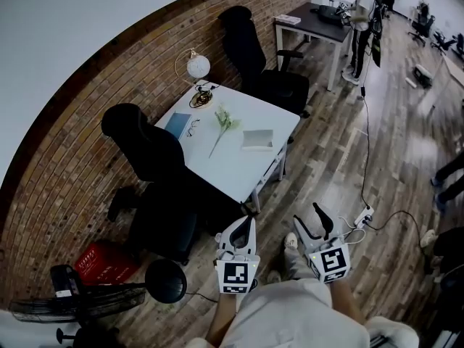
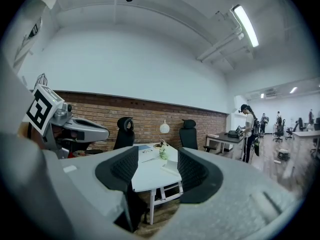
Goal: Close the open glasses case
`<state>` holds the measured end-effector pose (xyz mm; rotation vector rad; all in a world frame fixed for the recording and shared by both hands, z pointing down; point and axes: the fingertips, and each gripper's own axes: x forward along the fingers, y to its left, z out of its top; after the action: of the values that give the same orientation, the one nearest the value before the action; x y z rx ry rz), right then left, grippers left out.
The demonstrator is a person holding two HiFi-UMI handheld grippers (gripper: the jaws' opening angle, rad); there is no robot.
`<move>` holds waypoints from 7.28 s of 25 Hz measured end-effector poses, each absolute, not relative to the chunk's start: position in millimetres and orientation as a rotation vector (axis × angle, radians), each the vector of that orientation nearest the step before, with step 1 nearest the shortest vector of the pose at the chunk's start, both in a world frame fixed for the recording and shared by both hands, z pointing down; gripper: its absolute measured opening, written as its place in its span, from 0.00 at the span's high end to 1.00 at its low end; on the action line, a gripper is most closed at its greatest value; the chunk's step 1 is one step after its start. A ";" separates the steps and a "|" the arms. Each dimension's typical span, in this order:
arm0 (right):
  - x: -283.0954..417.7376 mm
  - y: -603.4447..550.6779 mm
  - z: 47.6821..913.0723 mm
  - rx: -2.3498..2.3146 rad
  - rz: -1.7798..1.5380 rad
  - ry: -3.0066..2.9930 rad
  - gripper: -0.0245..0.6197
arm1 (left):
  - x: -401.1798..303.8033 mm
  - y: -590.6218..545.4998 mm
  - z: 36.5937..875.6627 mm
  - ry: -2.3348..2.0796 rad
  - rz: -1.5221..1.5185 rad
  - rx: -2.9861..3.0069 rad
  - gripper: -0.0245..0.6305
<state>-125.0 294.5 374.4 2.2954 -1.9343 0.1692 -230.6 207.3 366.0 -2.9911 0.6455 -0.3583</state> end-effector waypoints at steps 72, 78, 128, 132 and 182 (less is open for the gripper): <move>137.7 109.8 387.4 2.214 0.228 -2.127 0.58 | 9.3 41.9 369.4 0.871 -0.455 -2.894 0.96; 143.4 93.7 387.7 2.216 0.217 -2.122 0.58 | 19.5 28.3 373.3 0.851 -0.445 -2.906 0.96; 173.8 -107.6 490.6 1.984 0.423 -2.008 0.58 | 56.5 -144.7 501.9 0.780 -0.653 -3.126 0.96; 178.2 -113.7 501.7 1.926 0.450 -2.044 0.58 | 61.6 -147.1 511.3 0.838 -0.683 -3.111 0.95; 179.7 -166.9 637.6 1.201 0.607 -2.274 0.58 | 93.8 -146.3 643.0 1.443 -1.035 -3.042 0.95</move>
<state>179.7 -166.9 637.6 1.2011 -2.2741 0.6072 93.8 -146.3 643.0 -3.0419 1.4428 -1.0350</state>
